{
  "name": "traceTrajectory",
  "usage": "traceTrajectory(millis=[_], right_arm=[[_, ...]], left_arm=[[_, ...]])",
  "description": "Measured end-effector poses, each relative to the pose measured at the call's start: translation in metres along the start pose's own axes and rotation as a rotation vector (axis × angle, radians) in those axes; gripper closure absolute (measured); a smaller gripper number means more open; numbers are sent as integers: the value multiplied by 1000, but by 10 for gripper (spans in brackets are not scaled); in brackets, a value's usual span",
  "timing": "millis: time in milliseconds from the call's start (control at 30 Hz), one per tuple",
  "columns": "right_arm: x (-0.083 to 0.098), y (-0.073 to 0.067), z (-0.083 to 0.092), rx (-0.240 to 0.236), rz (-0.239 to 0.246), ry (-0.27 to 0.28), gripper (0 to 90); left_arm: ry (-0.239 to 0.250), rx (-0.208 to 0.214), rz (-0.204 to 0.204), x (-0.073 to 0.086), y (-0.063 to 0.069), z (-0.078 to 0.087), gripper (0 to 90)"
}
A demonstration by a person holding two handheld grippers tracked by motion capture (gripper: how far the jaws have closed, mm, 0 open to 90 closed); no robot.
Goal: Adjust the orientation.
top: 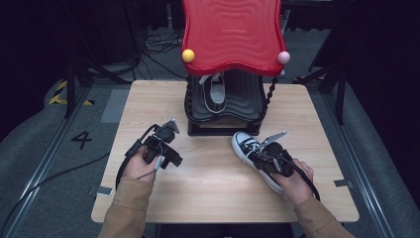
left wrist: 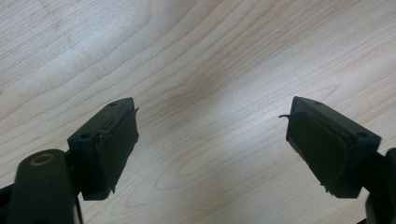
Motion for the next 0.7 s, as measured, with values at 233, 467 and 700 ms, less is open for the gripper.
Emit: traceTrajectory(millis=[233, 467, 700], right_arm=[[-5, -1, 17, -17, 16, 25, 859], [-12, -2, 34, -24, 31, 43, 858], [-24, 1, 53, -28, 34, 83, 858]], left_arm=[[13, 1, 14, 2, -4, 3, 171], [21, 5, 32, 5, -9, 6, 171], [24, 2, 36, 6, -11, 7, 170]])
Point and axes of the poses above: each handheld gripper's, and its own axes: z roughly backward along the jaws, x roughly out of its underside, y roughly to its right, the point moved 2 cm from there along -z, roughly forward along the jaws, and after that the axes turned 10 degrees about x, right-handed, at the moved point
